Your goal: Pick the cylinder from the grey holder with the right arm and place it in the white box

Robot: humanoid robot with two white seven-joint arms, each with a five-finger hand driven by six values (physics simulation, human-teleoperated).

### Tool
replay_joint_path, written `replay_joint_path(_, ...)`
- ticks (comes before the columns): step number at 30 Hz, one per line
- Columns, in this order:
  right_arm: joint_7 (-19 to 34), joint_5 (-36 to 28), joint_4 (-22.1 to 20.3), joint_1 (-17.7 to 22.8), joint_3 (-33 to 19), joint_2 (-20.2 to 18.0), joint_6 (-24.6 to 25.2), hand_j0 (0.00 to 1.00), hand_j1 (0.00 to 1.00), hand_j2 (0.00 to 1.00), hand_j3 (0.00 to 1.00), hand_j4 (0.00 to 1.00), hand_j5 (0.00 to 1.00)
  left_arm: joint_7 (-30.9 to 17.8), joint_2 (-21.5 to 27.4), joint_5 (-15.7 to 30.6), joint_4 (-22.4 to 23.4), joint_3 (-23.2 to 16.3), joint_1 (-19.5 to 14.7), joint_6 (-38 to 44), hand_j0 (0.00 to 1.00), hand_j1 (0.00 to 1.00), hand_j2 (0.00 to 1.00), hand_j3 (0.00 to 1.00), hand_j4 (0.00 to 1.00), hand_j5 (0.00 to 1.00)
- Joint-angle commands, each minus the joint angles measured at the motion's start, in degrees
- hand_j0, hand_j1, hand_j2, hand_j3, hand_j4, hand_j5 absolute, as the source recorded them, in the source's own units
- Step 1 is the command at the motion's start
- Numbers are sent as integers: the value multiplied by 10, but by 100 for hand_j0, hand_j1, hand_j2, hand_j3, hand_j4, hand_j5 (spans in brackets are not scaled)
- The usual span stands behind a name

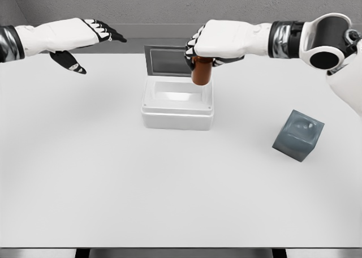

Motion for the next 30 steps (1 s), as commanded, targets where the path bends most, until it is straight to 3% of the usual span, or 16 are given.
replay_joint_path(1, 0, 0, 13, 0, 7, 5, 2, 44, 44, 44, 44, 44, 44, 0, 0, 3, 0, 1, 0, 1, 100, 100, 100, 100, 100, 100)
replay_joint_path(16, 0, 8, 45, 4, 23, 15, 2, 44, 44, 44, 44, 44, 44, 0, 0, 7, -3, 2, 1, 1, 100, 100, 100, 100, 100, 100)
replay_joint_path(18, 0, 9, 45, 4, 22, 17, 2, 55, 55, 55, 55, 55, 55, 0, 1, 7, -4, 2, 3, 1, 100, 100, 100, 100, 100, 100)
replay_joint_path(20, 0, 13, 45, 4, 17, 17, 2, 91, 91, 91, 91, 91, 91, 0, 1, 7, -3, 2, 3, 1, 100, 100, 100, 100, 100, 100)
replay_joint_path(21, 0, 13, 46, 4, 17, 17, 2, 95, 95, 95, 95, 95, 95, 0, 1, 7, -3, 2, 3, 1, 100, 100, 100, 100, 100, 100)
replay_joint_path(27, 0, 12, 43, 4, 13, 19, 2, 99, 99, 99, 99, 99, 99, 0, 1, 6, -4, 1, 2, 1, 100, 100, 100, 100, 100, 100)
replay_joint_path(29, 0, 7, 35, 4, 13, 15, 2, 99, 99, 99, 99, 99, 99, 0, 1, 6, -3, 1, 1, 1, 100, 100, 100, 100, 100, 100)
replay_joint_path(30, 0, 5, 11, 7, 7, 3, 2, 99, 99, 99, 99, 99, 99, 0, 0, 6, -5, 1, 2, 1, 100, 100, 100, 100, 100, 100)
